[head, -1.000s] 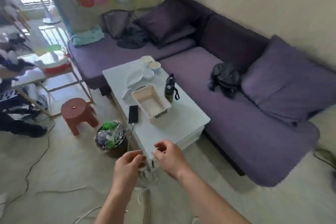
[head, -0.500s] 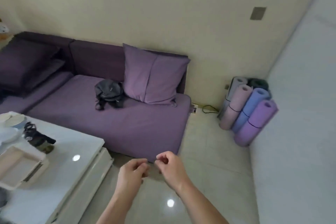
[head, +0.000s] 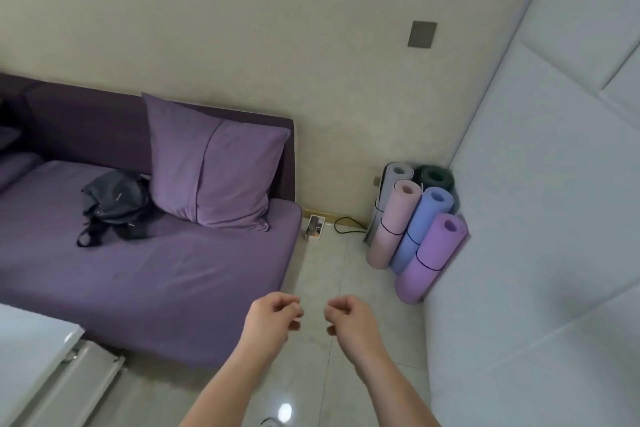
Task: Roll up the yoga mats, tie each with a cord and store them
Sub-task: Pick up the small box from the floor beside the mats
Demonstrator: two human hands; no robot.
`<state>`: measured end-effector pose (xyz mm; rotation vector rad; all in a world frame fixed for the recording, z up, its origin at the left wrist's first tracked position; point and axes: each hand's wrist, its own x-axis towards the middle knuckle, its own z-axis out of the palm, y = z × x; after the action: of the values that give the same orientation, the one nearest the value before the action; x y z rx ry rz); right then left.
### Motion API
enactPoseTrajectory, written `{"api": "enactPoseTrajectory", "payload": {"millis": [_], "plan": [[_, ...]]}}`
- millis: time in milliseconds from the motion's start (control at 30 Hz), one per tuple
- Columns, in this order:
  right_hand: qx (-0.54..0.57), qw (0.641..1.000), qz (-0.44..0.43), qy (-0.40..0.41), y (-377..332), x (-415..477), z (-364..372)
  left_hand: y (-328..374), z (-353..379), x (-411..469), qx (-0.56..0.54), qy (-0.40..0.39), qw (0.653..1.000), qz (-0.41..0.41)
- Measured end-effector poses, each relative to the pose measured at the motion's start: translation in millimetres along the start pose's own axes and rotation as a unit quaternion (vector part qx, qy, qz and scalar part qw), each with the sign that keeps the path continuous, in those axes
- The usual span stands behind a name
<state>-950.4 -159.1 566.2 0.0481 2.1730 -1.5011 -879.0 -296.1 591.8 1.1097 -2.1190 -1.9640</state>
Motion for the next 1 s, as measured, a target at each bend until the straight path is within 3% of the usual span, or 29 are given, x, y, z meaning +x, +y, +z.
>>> {"api": "enactPoseTrajectory", "payload": {"millis": [267,533,767,1000], "plan": [[-0.002,0.999,0.049,0.0,-36.4,167.8,-16.5,48.9,54.6,167.6,-0.011,-0.027,0.999,-0.036],[-0.02,0.994,0.1,-0.044,-57.0,361.8,-4.9,71.9,86.7,338.6,0.027,-0.001,0.996,-0.085],[-0.095,0.985,0.122,-0.081,26.7,623.4,30.7,47.0,147.8,552.7,0.022,0.026,0.99,-0.135],[-0.15,0.971,0.159,-0.095,123.5,803.0,88.4,-76.5,211.3,758.0,0.038,0.042,0.979,-0.198]]}}
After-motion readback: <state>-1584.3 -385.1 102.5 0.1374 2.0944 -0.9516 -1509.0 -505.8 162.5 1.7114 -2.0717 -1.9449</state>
